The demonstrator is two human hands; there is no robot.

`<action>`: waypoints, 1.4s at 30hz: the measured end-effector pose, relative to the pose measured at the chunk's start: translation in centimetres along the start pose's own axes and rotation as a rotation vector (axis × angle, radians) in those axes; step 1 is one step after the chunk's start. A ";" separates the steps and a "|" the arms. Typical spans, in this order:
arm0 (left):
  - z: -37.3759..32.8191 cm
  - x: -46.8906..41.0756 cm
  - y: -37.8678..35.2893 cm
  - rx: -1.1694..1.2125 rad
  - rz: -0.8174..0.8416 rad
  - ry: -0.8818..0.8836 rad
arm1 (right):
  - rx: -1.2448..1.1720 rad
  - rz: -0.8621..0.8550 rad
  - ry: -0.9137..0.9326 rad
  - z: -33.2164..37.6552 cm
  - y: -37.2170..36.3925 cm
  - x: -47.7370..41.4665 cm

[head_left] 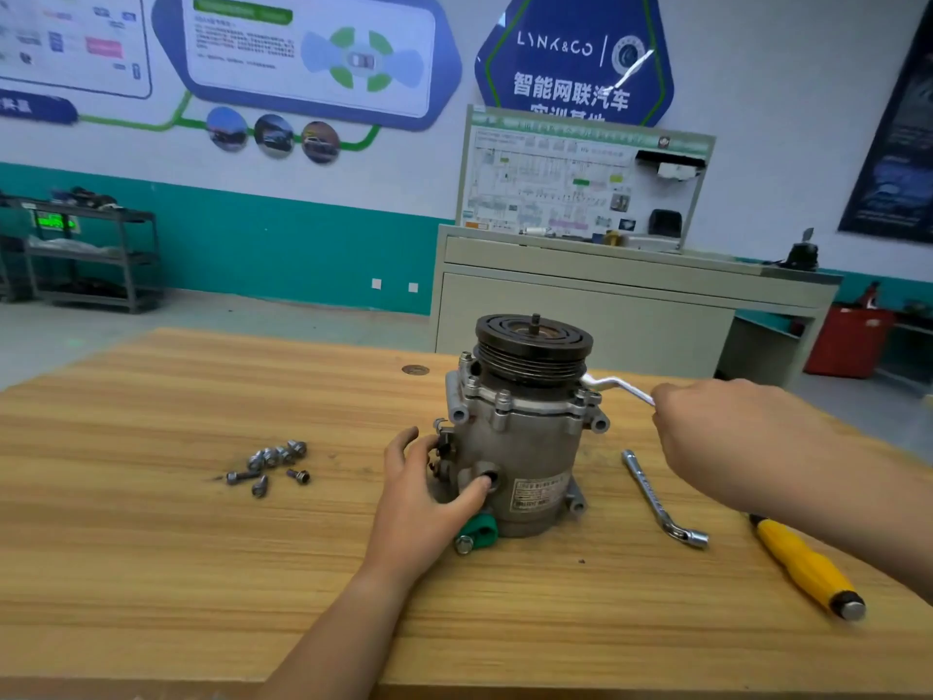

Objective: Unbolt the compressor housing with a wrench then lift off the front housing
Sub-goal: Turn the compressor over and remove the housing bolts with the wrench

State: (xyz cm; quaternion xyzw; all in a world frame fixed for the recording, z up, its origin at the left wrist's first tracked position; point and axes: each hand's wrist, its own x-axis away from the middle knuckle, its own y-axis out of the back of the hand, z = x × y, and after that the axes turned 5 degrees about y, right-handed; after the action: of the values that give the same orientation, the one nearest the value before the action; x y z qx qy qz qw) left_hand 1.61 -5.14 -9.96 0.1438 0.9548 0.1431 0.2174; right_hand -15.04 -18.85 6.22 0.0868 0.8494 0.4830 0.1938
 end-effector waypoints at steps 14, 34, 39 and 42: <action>0.1 0.0 0.1 0.018 0.004 0.016 | 0.400 0.139 0.304 0.9 2.8 0.1; 0.4 -0.2 -0.1 0.015 0.014 0.002 | 0.151 -0.306 0.285 -2.7 -6.1 -9.2; 0.4 -0.3 -0.1 0.001 0.008 -0.005 | -0.219 -0.487 0.109 -2.9 -6.4 -7.7; 0.5 -0.4 -0.2 -0.001 0.004 -0.014 | -0.931 -0.639 -0.105 -1.5 -4.7 -4.4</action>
State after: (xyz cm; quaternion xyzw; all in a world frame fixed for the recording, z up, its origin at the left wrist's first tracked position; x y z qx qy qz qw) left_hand 2.19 -5.33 -10.33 0.1466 0.9529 0.1430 0.2238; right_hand -11.44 -23.97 3.98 -0.2453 0.5203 0.7190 0.3901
